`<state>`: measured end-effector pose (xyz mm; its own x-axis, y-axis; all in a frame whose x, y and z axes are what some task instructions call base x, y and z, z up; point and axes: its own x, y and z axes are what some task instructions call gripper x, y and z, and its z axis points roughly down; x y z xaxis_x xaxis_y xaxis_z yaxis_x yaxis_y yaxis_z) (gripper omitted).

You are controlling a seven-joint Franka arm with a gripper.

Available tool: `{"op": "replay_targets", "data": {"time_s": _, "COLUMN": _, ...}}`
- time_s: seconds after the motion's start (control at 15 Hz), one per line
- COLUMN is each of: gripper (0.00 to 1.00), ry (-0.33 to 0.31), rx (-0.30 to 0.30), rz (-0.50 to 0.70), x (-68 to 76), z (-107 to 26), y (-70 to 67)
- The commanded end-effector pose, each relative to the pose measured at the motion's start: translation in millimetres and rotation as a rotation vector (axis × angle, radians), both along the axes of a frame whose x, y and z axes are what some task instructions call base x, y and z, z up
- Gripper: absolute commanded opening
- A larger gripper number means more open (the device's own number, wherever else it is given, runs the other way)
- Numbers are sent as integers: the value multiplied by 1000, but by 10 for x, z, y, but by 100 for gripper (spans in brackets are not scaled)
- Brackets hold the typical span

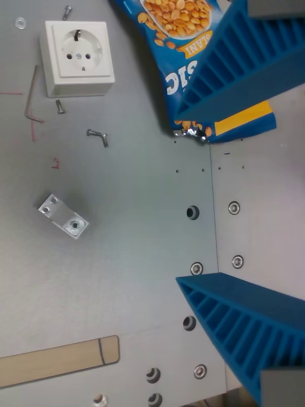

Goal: Rotate around base negative z

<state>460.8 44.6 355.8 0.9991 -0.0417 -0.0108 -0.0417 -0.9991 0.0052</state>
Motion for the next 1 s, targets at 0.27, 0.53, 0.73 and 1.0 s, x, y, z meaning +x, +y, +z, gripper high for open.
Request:
{"op": "replay_targets", "data": {"time_s": 0.27, "gripper": 100, "ry": -5, "rx": 3, "rz": -195, "x": -2, "z": 29, "y": -1}}
{"op": "replay_targets", "data": {"time_s": 0.53, "gripper": 100, "ry": -5, "rx": 3, "rz": -248, "x": -2, "z": 29, "y": -1}}
{"op": "replay_targets", "data": {"time_s": 0.73, "gripper": 100, "ry": -5, "rx": 3, "rz": -288, "x": -2, "z": 29, "y": -1}}
{"op": "replay_targets", "data": {"time_s": 1.0, "gripper": 100, "ry": -5, "rx": 3, "rz": -342, "x": -2, "z": 29, "y": -1}}
